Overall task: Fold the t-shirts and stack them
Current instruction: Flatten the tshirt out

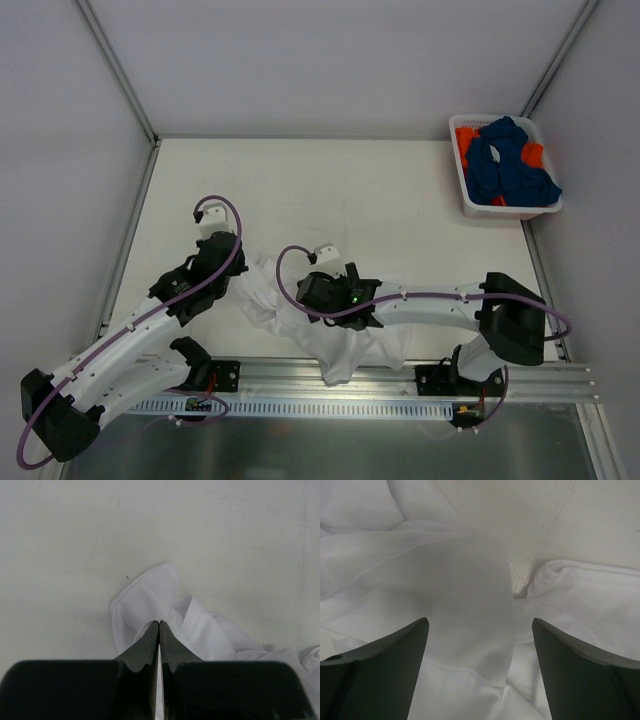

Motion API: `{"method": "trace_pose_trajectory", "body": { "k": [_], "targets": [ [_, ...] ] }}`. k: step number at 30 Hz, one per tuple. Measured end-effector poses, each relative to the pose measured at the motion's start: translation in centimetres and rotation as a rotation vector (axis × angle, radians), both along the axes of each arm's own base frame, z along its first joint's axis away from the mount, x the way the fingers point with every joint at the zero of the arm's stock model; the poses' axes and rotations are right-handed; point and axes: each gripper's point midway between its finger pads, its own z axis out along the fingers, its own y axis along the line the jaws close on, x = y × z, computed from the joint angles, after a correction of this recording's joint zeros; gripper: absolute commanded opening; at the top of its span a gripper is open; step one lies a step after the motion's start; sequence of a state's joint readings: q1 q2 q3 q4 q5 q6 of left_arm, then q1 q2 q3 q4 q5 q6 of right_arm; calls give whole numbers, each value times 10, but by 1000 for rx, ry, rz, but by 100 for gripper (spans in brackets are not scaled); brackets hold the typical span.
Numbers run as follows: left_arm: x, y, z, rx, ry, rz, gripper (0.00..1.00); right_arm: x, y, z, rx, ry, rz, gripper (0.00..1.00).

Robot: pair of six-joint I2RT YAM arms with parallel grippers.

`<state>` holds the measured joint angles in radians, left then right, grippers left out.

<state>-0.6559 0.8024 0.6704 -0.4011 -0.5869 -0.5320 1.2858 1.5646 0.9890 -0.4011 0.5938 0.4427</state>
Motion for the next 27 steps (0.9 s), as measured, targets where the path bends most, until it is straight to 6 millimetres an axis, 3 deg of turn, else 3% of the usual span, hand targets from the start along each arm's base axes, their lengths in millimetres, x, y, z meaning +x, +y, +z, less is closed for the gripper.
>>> {"method": "trace_pose_trajectory", "body": {
  "k": [4,9,12,13,15,21,27],
  "targets": [
    [0,0,0,-1,-1,0,0,0,10,-15,7,31,14,65],
    [-1,2,0,-1,-4,2,0,-4,14,-27,-3,61,28,50],
    [-2,2,-2,1,-1,2,0,-4,16,-27,1,65,33,28],
    [-2,2,-3,2,0,2,0,-4,15,-27,-1,65,35,13],
    [-2,2,-3,2,0,2,0,-4,14,-27,-6,65,34,2],
    [-1,1,-9,18,23,1,0,-11,4,-13,-73,26,40,1],
    [1,-1,-17,33,47,2,0,-42,12,53,-32,-67,118,3]
  ]
}}
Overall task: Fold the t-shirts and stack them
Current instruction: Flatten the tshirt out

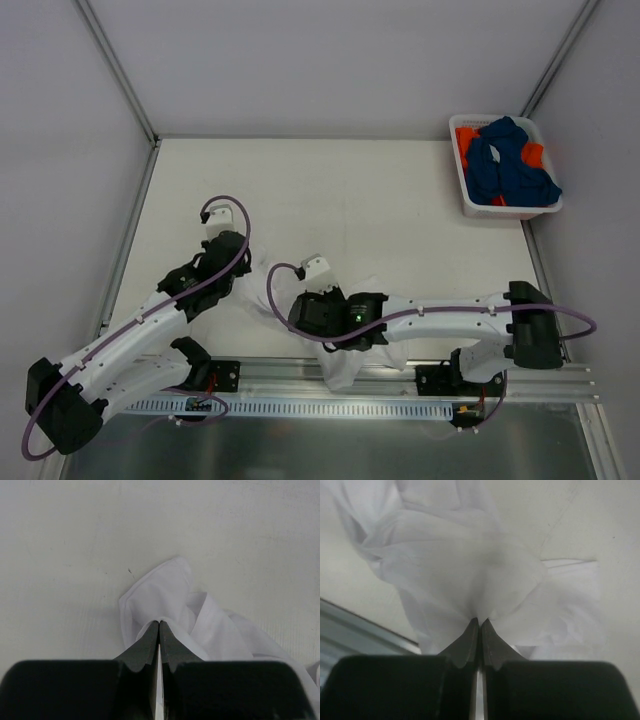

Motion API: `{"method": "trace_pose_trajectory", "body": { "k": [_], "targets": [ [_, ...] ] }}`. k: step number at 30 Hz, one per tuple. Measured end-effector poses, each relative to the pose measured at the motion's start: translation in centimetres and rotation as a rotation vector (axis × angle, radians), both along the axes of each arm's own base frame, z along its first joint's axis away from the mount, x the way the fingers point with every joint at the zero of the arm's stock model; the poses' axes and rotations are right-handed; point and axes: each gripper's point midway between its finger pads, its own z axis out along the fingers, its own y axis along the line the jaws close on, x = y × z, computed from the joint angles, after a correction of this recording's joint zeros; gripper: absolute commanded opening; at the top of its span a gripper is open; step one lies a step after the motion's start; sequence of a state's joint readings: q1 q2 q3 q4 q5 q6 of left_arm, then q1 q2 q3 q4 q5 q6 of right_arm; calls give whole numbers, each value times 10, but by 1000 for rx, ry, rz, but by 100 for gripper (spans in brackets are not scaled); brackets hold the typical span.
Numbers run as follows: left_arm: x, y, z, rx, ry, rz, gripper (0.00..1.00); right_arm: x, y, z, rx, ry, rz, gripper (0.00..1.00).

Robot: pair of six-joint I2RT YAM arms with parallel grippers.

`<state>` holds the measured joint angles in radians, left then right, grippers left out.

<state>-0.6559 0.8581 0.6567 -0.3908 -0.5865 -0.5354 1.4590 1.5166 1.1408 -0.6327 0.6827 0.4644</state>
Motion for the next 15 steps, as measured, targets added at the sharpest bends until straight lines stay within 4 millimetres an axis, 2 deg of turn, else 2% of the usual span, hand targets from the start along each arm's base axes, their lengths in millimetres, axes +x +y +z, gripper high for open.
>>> {"method": "trace_pose_trajectory", "body": {
  "k": [3,6,11,15],
  "targets": [
    [1,-1,-2,0,4,1,0,-23,3,24,36,-19,34,3],
    [3,-3,-2,0,2,2,0,-51,-1,30,33,-12,66,3],
    [12,-5,-11,37,22,17,0,-98,-12,9,-57,13,98,3],
    [28,-11,-11,78,40,34,0,-129,-11,-11,-138,33,108,3]
  ]
}}
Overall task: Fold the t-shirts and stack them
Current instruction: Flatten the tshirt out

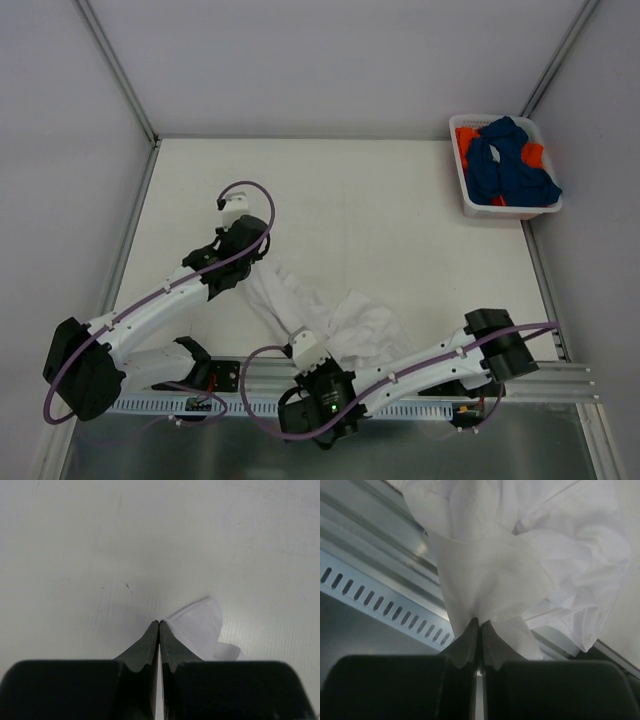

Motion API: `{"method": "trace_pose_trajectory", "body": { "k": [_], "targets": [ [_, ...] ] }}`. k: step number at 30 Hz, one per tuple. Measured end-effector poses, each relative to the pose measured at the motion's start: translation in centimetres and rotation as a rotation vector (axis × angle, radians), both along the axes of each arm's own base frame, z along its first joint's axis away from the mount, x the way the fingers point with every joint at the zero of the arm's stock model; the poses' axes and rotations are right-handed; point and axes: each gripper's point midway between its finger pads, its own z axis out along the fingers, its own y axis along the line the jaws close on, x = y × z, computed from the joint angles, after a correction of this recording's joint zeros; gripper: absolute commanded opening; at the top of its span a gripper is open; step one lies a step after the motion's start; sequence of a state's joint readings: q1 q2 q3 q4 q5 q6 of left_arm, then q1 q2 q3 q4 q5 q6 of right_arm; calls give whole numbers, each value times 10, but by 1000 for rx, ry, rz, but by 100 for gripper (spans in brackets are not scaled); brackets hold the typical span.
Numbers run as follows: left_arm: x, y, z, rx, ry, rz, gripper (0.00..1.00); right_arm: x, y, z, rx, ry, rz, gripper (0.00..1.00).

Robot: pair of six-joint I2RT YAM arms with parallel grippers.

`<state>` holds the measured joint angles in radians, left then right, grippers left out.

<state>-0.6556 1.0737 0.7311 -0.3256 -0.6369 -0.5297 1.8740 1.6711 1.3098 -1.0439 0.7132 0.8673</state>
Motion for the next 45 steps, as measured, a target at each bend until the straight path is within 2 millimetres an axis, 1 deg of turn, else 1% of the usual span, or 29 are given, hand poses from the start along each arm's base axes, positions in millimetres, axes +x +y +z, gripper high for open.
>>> {"method": "trace_pose_trajectory", "body": {
  "k": [4,6,8,9,11,12,13,14,15,16,18,19,21,24,26,28,31,33,35,36,38,39,41,44,45],
  "targets": [
    [15,-7,13,3,-26,11,0,-34,1,-14,-36,31,7,3],
    [21,-11,20,-2,-42,13,0,-50,-2,-18,-37,62,13,3],
    [24,-13,23,-3,-50,12,0,-63,-3,-21,-29,94,21,3],
    [25,-13,23,-2,-50,10,0,-73,-3,-23,-21,116,34,3],
    [25,-13,23,3,-49,8,0,-88,-4,-26,-16,150,58,8],
    [25,-13,23,5,-49,7,0,-95,-5,-26,-17,164,75,16],
    [25,-13,24,6,-50,6,0,-102,-6,-26,-17,176,90,53],
    [25,-13,24,8,-49,5,0,-110,-8,-27,-17,192,99,74],
    [25,-13,24,10,-49,3,0,-115,-10,-26,-22,198,115,90],
    [25,-13,23,11,-48,2,0,-120,-11,-26,-24,205,127,99],
    [25,-12,24,14,-50,-2,0,-127,-15,-24,-27,207,142,99],
    [24,-12,25,12,-51,-3,0,-127,-15,-23,-23,201,144,99],
    [21,-11,28,-5,-64,-8,0,-119,-14,-18,-4,169,136,100],
    [8,-5,29,-50,-85,-9,0,-94,-8,0,66,120,95,100],
    [-2,0,30,-76,-97,-7,0,-66,-7,14,117,79,45,100],
    [-9,5,29,-94,-100,-1,0,-33,-8,26,151,26,-18,99],
    [-18,9,21,-104,-78,6,0,15,-10,33,173,-56,-101,97],
    [-24,11,12,-106,-50,9,0,42,-16,27,167,-91,-144,93],
    [-29,13,2,-101,-21,12,0,63,-22,12,151,-100,-172,90],
    [-32,13,-3,-103,-7,14,0,75,-25,2,150,-99,-193,87],
    [-36,13,-10,-111,15,16,0,95,-32,-19,122,-88,-222,83],
    [-38,13,-12,-114,22,18,0,100,-33,-30,107,-75,-222,81],
    [-41,14,-14,-121,33,22,0,112,-31,-41,93,-59,-240,79],
    [-45,15,-15,-135,43,26,0,118,-12,-55,81,-33,-214,77],
    [-46,15,-15,-139,42,27,0,118,-4,-59,75,-25,-200,73]
  ]
}}
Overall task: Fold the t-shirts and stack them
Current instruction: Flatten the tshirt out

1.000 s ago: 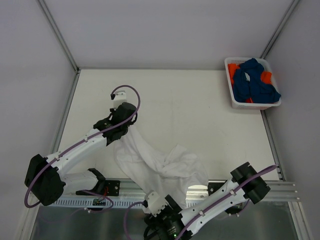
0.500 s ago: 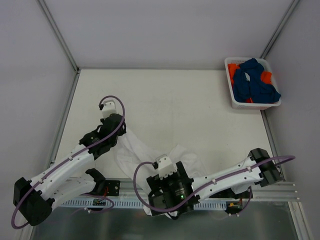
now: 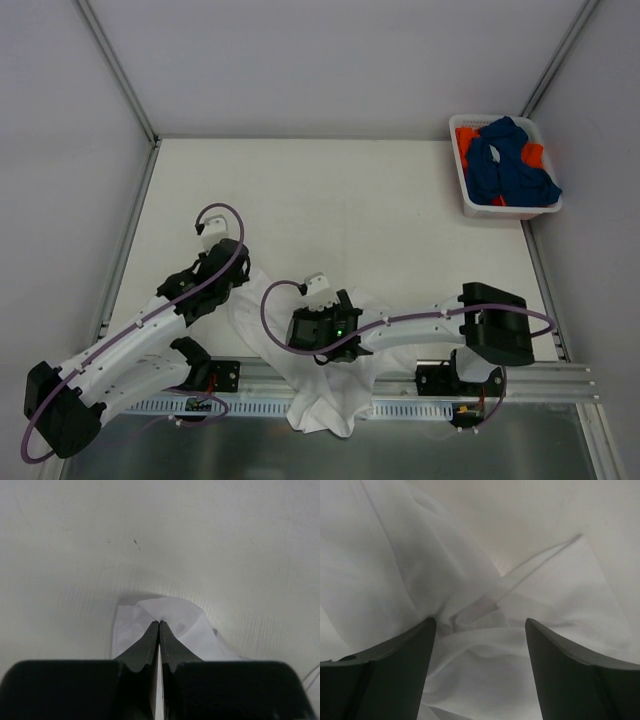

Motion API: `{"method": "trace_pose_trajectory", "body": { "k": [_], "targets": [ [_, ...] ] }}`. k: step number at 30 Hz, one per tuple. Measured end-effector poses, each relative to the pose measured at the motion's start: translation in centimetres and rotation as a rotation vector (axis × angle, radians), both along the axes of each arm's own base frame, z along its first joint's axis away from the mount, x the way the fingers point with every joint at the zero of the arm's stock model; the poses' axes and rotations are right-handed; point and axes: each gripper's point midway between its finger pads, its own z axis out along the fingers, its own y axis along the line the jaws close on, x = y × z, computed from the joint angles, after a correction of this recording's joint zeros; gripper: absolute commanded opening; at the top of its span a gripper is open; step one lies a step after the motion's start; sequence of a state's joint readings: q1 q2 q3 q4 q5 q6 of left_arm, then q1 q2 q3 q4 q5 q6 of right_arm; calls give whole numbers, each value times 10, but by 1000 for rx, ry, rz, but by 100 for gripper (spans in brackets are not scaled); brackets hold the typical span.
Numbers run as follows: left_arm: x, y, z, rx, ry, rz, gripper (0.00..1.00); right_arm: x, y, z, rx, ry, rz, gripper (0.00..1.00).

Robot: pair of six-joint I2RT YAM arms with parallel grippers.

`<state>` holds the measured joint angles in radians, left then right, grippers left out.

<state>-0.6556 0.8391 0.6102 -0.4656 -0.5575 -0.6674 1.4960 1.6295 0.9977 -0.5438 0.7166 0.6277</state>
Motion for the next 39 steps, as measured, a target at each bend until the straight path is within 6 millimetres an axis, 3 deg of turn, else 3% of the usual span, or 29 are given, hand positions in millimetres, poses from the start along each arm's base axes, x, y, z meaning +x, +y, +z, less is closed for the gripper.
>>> {"method": "trace_pose_trajectory", "body": {
  "k": [5,6,7,10,11,14,15,17,23,29,33,39],
  "targets": [
    [-5,4,2,-14,-1,16,0,3,30,-14,25,48,41,49],
    [-5,4,2,-11,1,20,0,6,31,-17,28,59,37,36],
    [-5,6,1,-2,5,24,0,10,31,-20,27,70,33,30],
    [-1,7,-1,40,36,39,0,24,30,-27,41,98,-3,25],
    [2,5,-2,51,46,40,0,28,28,-27,44,102,-14,26],
    [13,-1,-3,81,70,48,0,41,21,-31,48,107,-54,54],
    [14,-1,-4,86,74,51,0,44,18,-32,44,108,-62,72],
    [13,0,-6,94,80,53,0,50,12,-33,38,102,-79,81],
    [14,2,2,83,49,63,0,64,-5,-31,37,101,-113,85],
    [15,4,5,86,37,71,0,97,-32,-32,39,106,-218,85],
    [14,4,3,88,40,71,0,101,-41,-30,31,102,-229,85],
    [13,6,1,94,45,71,0,118,-60,-15,61,86,-276,85]
  ]
}}
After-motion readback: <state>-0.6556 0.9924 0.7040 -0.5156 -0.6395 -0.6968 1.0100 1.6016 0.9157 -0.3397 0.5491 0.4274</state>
